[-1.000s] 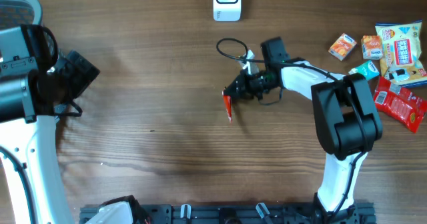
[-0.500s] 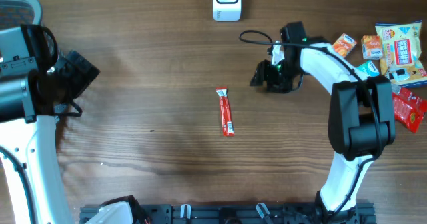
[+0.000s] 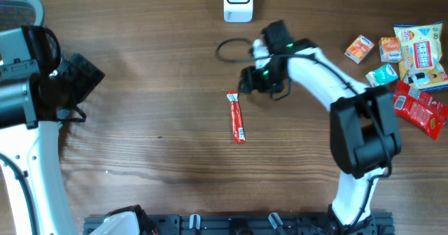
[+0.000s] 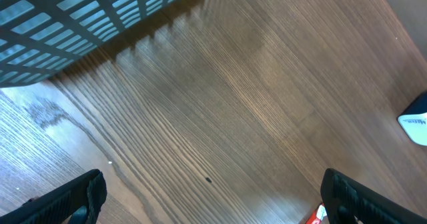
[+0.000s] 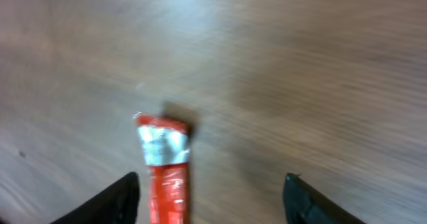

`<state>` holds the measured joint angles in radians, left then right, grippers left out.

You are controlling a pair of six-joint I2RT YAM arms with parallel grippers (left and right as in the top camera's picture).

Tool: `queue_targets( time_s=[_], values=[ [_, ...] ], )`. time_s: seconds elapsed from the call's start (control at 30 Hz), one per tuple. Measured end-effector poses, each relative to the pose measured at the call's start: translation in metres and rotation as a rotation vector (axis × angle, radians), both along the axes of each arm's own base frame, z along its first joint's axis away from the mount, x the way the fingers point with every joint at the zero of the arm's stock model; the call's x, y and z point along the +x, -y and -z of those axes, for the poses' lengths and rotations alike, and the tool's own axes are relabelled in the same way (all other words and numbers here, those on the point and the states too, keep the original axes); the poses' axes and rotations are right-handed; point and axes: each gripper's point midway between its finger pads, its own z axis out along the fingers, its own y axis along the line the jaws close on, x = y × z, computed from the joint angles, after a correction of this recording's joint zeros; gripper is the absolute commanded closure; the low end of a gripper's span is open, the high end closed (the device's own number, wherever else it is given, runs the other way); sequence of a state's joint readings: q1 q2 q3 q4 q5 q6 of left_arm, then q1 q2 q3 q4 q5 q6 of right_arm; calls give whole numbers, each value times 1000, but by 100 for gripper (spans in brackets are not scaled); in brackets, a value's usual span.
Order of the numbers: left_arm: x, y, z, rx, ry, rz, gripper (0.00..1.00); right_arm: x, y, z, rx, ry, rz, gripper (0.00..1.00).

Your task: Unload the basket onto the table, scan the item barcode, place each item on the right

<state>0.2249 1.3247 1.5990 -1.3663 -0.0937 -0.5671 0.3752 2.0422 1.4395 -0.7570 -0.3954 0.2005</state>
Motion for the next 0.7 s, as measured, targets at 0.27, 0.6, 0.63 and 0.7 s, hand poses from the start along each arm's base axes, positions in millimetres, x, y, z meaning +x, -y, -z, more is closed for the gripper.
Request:
queue_targets(
  time_s=[0.27,0.6,0.63,0.7],
  values=[
    [0,0,0,0,0,0,0,-34,-26,15,-305,114,-195,25],
    [0,0,0,0,0,0,0,-39,-65,-19,-595,405,-333,33],
    [0,0,0,0,0,0,0,-41,-70,-19,-601,422,-342,33],
    [0,0,0,0,0,0,0,-44,-80,-18,-616,458,-362,33]
  ],
)
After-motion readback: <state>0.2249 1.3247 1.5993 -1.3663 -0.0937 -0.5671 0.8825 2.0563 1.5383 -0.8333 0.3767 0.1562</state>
